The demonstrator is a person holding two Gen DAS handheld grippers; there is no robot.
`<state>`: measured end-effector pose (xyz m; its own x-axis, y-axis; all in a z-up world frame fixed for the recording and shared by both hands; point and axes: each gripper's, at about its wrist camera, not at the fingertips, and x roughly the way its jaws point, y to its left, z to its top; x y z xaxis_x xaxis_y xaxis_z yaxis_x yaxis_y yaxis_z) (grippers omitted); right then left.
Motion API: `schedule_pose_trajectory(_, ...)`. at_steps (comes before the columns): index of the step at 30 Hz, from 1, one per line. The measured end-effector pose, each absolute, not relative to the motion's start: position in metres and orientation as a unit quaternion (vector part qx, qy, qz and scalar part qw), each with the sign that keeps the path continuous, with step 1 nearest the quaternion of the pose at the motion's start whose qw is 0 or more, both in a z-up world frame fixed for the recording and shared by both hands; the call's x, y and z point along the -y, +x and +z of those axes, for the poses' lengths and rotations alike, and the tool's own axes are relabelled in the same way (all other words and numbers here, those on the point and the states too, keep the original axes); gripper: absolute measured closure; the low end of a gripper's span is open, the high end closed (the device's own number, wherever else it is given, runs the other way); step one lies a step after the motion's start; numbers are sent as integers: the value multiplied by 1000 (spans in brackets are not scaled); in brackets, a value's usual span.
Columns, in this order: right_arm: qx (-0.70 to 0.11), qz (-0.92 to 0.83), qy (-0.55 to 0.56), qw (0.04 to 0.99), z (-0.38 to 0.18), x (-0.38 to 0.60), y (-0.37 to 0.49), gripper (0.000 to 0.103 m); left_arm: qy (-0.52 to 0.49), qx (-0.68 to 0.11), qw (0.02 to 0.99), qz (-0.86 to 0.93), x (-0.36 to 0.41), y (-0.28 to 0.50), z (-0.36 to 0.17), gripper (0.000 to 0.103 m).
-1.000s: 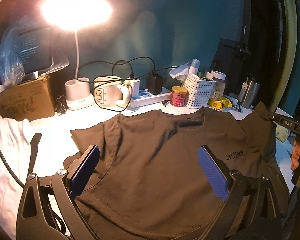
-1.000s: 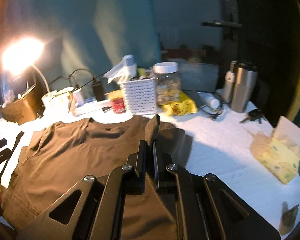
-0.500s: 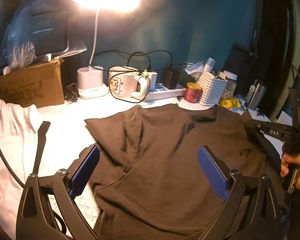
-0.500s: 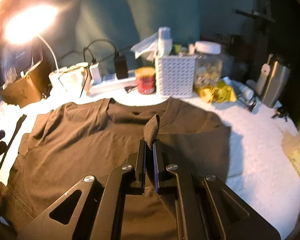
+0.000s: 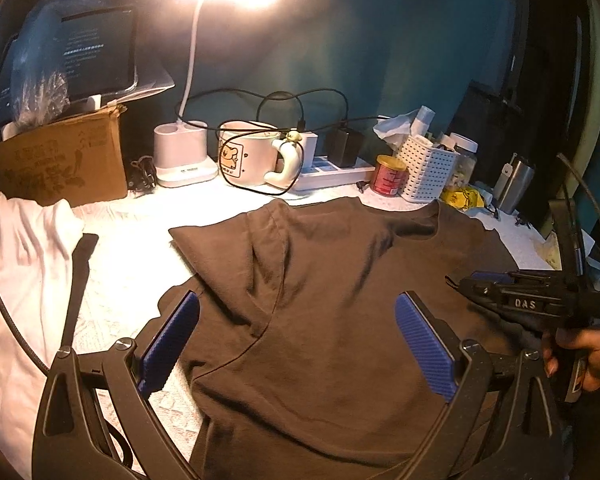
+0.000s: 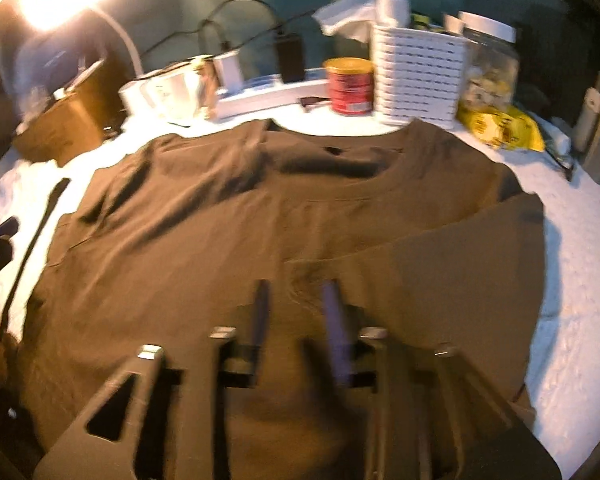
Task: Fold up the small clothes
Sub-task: 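Withdraw the right tool while moving the left tool to the shirt's other side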
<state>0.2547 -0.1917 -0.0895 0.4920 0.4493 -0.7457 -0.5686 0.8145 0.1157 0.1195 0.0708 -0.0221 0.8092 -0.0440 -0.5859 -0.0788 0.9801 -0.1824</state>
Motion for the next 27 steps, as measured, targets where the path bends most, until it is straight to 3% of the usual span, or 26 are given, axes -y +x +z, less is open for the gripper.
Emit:
schedule_pose_trajectory(1, -404, 300, -75, 861, -87, 192, 251, 48, -97, -309, 946, 9, -68, 119, -21, 6)
schedule_pose_trajectory(11, -362, 254, -58, 895, -56, 264, 234, 48, -75, -310, 948, -2, -39, 115, -16, 6)
schedule_pose_trajectory(19, -398, 209, 0, 893, -77, 332, 236, 48, -52, -314, 948, -14, -12, 115, -12, 6)
schedule_pose_trajectory(27, -413, 261, 19, 872, -90, 322, 224, 48, -37, -316, 948, -19, 5, 116, -8, 6)
